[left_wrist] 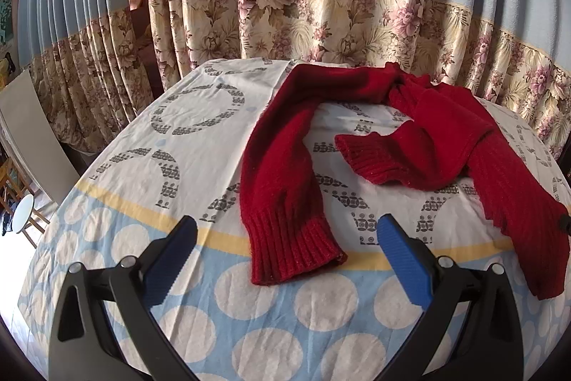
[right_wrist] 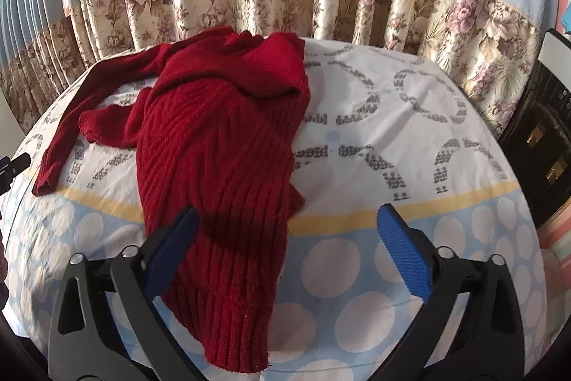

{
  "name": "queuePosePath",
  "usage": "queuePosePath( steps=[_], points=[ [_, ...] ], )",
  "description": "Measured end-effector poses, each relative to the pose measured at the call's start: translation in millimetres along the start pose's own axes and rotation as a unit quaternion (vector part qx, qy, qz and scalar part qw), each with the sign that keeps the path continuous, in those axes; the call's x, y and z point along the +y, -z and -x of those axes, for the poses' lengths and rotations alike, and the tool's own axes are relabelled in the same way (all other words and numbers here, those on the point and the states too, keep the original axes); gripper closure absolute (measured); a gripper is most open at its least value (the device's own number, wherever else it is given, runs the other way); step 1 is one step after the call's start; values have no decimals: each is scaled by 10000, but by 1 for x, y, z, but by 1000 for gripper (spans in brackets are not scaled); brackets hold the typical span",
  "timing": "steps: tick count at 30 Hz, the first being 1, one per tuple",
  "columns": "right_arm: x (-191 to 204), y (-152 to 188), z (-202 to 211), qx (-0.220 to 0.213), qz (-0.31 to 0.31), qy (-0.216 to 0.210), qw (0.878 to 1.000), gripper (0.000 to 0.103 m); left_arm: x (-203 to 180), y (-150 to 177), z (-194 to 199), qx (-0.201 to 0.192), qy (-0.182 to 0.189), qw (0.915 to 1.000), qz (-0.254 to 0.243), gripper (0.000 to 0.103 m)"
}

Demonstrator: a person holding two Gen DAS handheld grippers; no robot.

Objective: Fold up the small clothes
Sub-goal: 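Grasp the red sweater body with the right gripper and lift it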

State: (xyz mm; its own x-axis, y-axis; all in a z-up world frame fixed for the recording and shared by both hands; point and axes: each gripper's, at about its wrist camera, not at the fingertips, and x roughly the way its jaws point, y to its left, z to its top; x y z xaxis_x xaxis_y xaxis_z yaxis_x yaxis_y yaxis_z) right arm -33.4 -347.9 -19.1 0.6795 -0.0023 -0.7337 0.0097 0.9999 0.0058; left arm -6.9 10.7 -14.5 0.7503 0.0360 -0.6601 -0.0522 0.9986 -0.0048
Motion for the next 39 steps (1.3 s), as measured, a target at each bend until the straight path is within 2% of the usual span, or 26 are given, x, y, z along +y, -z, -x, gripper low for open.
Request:
queuePosePath(
  steps=[1, 3, 5, 6, 7, 8, 10, 14, 17, 21, 24, 27, 30, 34, 39],
  points=[
    [0, 1, -3, 71, -9, -47, 10000, 15, 0, 0, 0, 9, 9, 10000, 0, 2],
    [-1, 3, -8, 188, -73, -244, 9995, 33, 1, 1, -1, 17, 16, 10000, 3, 2],
    [-1, 4, -11, 292, -160, -489, 9982, 57, 0, 1, -1, 18, 14, 10000, -3, 2],
    [-1, 4, -13, 328, -203, -647, 9972, 64, 1, 1, -1, 14, 16, 10000, 6, 2],
    [-1, 4, -12, 316, -222, -717, 9967, 78, 0, 1, -1, 13, 17, 10000, 11, 2],
    [0, 4, -10, 264, -229, -732, 9967, 85, 0, 1, -1, 12, 19, 10000, 13, 2],
    [-1, 1, 0, 49, -222, -716, 9972, 90, 0, 2, -1, 1, 4, 10000, 6, 2],
    [-18, -12, 20, -384, -399, -546, 9970, 92, 0, 4, -2, -5, -4, 10000, 25, 2],
    [-43, -26, 30, -636, -500, -133, 9966, 92, -1, 4, -1, -14, 7, 10000, 14, 2],
    [-86, -42, 28, -874, -480, 954, 9904, 92, -8, 1, 0, 6, 84, 10000, -23, 2],
    [-112, -51, 13, -881, -493, 1561, 9826, 92, -22, -2, 1, 1, 202, 9997, -147, 2],
    [-127, -51, -13, -740, -444, 1937, 9773, 92, -42, -5, 0, 24, 413, 9987, -291, 2],
    [-133, -48, -32, -598, -473, 1948, 9779, 92, -66, -9, -2, 47, 670, 9968, -439, 2],
    [-130, -42, -32, -644, -486, 1827, 9799, 92, -110, -10, -4, 44, 1063, 9913, -775, 2],
    [-138, -38, -22, -689, -839, 1337, 9851, 92, -148, -9, -16, 80, 1551, 9840, -868, 2]
  ],
)
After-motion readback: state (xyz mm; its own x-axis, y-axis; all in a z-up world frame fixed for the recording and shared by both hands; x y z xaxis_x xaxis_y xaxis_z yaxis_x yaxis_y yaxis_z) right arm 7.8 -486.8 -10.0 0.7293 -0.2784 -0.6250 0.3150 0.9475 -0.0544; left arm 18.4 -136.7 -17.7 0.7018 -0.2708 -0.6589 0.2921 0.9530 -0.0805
